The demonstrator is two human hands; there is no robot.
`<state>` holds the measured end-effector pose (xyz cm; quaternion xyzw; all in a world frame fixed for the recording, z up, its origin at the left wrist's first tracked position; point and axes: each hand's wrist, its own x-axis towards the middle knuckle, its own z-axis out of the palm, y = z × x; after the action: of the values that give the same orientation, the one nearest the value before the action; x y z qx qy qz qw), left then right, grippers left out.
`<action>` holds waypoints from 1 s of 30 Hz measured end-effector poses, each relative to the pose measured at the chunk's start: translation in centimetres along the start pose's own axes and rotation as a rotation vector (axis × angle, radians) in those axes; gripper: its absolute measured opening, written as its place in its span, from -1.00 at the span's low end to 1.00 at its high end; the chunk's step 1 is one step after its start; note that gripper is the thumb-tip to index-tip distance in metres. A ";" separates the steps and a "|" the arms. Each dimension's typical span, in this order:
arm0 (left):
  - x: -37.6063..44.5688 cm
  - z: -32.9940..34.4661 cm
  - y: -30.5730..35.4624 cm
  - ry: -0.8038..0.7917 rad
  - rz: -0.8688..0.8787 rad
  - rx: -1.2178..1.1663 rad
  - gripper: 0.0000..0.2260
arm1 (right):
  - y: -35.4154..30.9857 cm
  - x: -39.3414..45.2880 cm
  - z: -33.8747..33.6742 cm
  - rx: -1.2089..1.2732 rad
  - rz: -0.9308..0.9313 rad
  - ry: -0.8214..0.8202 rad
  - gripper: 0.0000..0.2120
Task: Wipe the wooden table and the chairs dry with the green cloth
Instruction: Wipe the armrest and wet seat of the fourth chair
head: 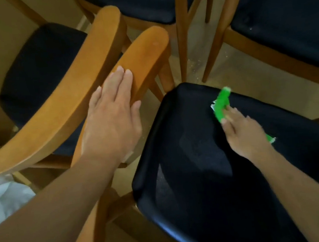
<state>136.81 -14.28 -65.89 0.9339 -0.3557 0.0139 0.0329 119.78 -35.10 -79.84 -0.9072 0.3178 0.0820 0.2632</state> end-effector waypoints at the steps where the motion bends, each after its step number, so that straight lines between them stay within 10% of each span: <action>1: 0.0 0.0 0.0 0.007 0.002 -0.005 -0.49 | -0.4 0.1 0.8 -0.105 -0.059 -0.050 -0.55; 12: -0.1 1.3 -0.5 0.129 0.034 0.024 -0.50 | -2.3 -10.5 7.1 -0.260 -0.840 -0.202 -0.56; 22: -0.4 2.3 -0.5 0.198 0.072 0.127 -0.55 | 8.1 -6.4 0.0 -0.156 0.047 0.014 -0.48; 26: -3.9 3.5 5.1 0.179 0.181 0.057 -0.47 | 2.2 -16.3 5.4 -0.258 -0.175 -0.207 -0.42; 30: -10.5 7.8 11.5 -0.384 0.156 -0.104 -0.43 | 0.4 -21.2 7.2 -0.119 -0.254 -0.285 -0.44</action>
<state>121.31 -16.45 -73.61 0.8861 -0.4269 -0.1800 0.0118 103.02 -20.29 -79.43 -0.9331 0.1551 0.1945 0.2599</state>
